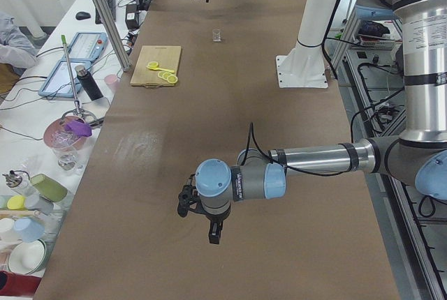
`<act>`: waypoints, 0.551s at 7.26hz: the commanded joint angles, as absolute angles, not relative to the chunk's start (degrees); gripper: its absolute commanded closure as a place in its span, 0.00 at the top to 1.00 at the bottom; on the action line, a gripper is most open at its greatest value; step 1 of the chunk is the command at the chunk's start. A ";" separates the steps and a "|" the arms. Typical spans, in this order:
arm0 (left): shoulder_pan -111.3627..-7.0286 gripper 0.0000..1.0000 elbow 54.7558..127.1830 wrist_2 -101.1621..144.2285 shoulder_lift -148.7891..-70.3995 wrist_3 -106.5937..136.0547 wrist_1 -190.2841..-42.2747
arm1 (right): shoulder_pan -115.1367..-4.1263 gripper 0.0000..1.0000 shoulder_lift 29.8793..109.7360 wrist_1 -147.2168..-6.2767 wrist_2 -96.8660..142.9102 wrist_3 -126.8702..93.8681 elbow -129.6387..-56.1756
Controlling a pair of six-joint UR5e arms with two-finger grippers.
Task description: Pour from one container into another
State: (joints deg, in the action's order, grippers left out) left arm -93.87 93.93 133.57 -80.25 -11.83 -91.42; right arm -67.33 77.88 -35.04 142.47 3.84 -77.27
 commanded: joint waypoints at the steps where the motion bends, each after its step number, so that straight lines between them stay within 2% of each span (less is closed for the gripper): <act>1: -93.78 0.98 93.61 133.51 -80.24 -11.87 -91.49 | -65.83 1.00 77.96 -25.09 142.29 4.13 -75.68; 4: -93.78 0.98 92.73 133.33 -80.33 -11.78 -91.93 | -64.61 1.00 77.35 -19.52 143.52 4.22 -75.50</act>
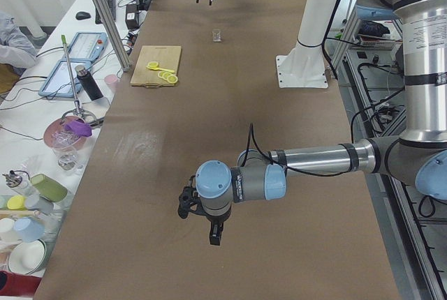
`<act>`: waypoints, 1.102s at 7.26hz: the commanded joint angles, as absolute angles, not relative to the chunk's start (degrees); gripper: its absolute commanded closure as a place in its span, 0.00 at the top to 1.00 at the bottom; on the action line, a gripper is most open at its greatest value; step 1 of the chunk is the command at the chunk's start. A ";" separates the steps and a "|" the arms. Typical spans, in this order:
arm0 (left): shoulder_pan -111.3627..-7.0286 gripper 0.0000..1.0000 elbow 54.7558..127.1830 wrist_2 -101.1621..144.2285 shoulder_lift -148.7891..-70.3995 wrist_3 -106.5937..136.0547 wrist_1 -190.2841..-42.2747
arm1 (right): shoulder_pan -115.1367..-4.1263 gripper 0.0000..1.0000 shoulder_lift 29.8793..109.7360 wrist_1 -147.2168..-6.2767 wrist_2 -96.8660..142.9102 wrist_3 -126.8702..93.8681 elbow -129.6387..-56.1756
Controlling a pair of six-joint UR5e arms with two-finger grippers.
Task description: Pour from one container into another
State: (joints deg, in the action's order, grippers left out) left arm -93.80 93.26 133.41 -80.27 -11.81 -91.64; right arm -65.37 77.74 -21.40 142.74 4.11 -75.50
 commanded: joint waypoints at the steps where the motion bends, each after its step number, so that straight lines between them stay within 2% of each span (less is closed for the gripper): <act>1: -93.87 0.98 92.90 133.50 -80.16 -11.78 -91.93 | -63.21 1.00 77.00 -17.25 143.53 4.48 -75.41; 8: -93.95 0.98 93.59 134.55 -80.24 -11.87 -91.85 | -54.42 1.00 73.93 -14.85 141.60 8.88 -73.22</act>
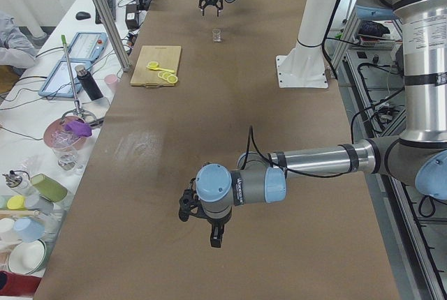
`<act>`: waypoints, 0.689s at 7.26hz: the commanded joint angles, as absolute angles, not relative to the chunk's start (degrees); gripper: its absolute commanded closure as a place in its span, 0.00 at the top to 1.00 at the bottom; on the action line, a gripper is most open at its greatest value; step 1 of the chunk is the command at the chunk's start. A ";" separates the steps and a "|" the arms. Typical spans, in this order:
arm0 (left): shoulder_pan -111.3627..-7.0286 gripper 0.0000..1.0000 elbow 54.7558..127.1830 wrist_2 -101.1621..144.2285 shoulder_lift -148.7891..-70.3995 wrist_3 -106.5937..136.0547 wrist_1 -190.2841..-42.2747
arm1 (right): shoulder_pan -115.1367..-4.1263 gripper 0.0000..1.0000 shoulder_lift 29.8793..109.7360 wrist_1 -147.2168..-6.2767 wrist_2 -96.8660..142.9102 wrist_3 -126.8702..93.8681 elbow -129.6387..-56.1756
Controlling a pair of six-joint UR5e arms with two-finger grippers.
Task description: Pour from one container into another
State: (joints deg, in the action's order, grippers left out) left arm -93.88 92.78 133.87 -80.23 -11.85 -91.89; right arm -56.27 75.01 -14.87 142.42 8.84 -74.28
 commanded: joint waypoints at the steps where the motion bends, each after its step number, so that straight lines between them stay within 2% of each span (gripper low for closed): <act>1: -93.87 0.98 94.91 140.74 -81.98 -11.87 -93.15 | -52.66 1.00 73.31 -14.85 139.33 8.88 -72.69; 2: -93.87 0.98 97.53 143.85 -82.61 -11.69 -96.04 | -51.78 1.00 72.60 -14.85 138.61 8.79 -72.34; 3: -93.78 0.98 97.21 143.79 -83.14 -11.69 -104.42 | -50.11 1.00 72.34 -14.77 136.78 8.79 -72.16; 5: -93.69 0.98 89.26 141.79 -84.02 -11.69 -131.07 | -48.52 1.00 72.16 -14.77 134.74 8.79 -71.89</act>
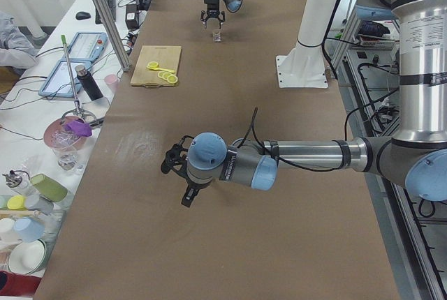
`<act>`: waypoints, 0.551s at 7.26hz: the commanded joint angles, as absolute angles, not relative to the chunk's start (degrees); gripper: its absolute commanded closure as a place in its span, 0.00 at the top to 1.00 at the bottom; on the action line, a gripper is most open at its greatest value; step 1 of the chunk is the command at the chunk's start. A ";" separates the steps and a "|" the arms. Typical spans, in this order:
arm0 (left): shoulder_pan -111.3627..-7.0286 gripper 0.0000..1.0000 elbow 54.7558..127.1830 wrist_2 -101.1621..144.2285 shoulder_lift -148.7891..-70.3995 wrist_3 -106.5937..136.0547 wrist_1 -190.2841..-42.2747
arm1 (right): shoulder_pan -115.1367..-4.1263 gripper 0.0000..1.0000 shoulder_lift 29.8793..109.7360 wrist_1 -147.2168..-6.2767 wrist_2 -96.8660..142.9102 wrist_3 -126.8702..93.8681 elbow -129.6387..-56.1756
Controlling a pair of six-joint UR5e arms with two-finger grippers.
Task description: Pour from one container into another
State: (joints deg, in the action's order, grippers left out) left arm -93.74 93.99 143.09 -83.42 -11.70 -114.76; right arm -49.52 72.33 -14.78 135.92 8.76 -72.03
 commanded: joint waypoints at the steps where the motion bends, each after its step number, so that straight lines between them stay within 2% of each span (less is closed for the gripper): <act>1: -93.69 0.98 84.08 138.72 -83.15 -11.60 -144.79 | -48.25 1.00 72.16 -14.42 134.56 8.70 -71.89; 2: -93.69 0.98 80.46 135.99 -83.14 -11.08 -154.50 | -48.08 1.00 72.16 -14.41 134.47 8.70 -71.89; 4: -93.60 0.98 78.49 135.79 -82.27 7.19 -164.74 | -46.59 1.00 72.16 -14.33 133.34 8.79 -71.89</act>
State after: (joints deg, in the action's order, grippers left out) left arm -93.66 80.08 136.33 -82.62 -3.02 -157.25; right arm -47.54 72.16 -14.37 134.16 8.72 -71.90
